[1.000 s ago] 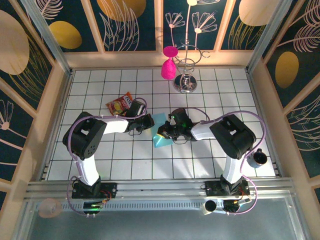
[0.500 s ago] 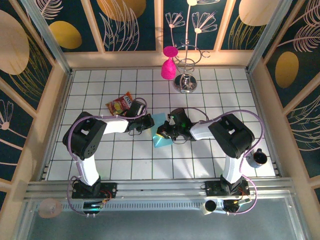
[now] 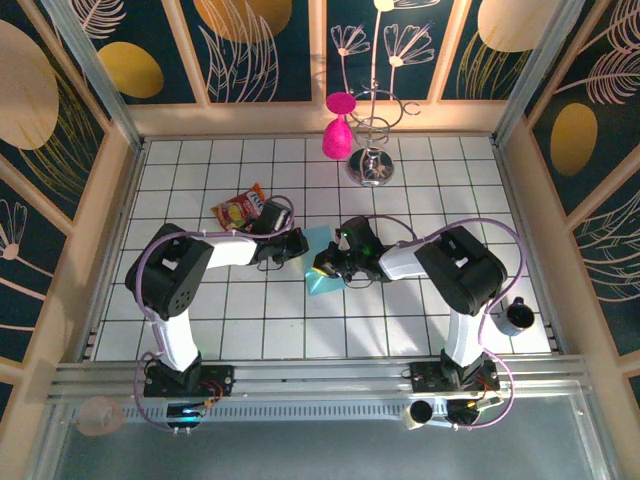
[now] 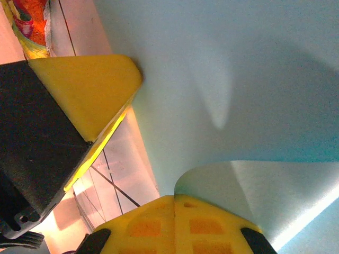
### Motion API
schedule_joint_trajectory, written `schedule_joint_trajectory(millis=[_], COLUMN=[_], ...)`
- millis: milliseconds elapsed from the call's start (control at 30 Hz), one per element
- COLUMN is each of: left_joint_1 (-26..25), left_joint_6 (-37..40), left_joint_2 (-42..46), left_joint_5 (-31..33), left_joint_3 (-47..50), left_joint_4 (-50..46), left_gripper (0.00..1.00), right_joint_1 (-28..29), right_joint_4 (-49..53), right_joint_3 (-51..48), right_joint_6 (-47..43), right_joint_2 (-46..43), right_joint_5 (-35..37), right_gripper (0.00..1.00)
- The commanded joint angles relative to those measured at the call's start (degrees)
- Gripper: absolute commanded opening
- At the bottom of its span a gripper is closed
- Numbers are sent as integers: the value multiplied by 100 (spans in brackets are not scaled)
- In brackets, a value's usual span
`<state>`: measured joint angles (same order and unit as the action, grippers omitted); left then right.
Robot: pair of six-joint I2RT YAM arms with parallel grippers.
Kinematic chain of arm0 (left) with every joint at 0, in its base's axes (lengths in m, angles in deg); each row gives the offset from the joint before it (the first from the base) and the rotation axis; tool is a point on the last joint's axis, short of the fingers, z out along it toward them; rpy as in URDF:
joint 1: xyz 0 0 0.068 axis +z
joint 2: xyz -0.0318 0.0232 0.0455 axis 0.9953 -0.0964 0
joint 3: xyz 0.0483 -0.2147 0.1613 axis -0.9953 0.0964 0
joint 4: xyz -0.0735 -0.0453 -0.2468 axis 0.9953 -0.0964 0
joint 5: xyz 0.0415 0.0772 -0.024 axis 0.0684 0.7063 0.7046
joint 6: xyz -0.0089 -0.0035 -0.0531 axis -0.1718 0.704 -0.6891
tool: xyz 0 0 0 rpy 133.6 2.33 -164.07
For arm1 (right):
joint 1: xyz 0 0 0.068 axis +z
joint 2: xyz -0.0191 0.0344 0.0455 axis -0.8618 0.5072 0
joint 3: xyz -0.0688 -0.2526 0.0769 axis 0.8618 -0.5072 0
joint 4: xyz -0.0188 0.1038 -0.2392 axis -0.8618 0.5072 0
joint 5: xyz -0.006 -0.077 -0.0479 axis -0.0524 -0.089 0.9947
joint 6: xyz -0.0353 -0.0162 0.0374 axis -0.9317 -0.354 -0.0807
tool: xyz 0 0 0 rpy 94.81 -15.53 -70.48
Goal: Fold a paper plane with a square sheet of paper (pick it up from the middle)
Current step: Fold the triangle a second time at the center of the table.
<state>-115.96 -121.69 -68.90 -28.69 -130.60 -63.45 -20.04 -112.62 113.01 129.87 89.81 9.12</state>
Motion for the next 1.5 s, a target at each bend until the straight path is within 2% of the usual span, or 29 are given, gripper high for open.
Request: schedule_joint_trajectory(millis=[0,833,1467], left_joint_1=[23,21,20], left_joint_6=[-14,-53,-69], left_joint_2=[-22,-14,33], left_joint_5=[45,124,-34], left_joint_3=[96,131,88], left_joint_4=[-24,-28,51], left_gripper=[8,8,8], right_joint_1=[42,24,24], right_joint_4=[-69,-148,99], right_joint_3=[62,-96,27], right_joint_6=[88,125,83], right_joint_2=[93,-88,119], right_joint_5=[158,238,166], right_gripper=[0,0,0])
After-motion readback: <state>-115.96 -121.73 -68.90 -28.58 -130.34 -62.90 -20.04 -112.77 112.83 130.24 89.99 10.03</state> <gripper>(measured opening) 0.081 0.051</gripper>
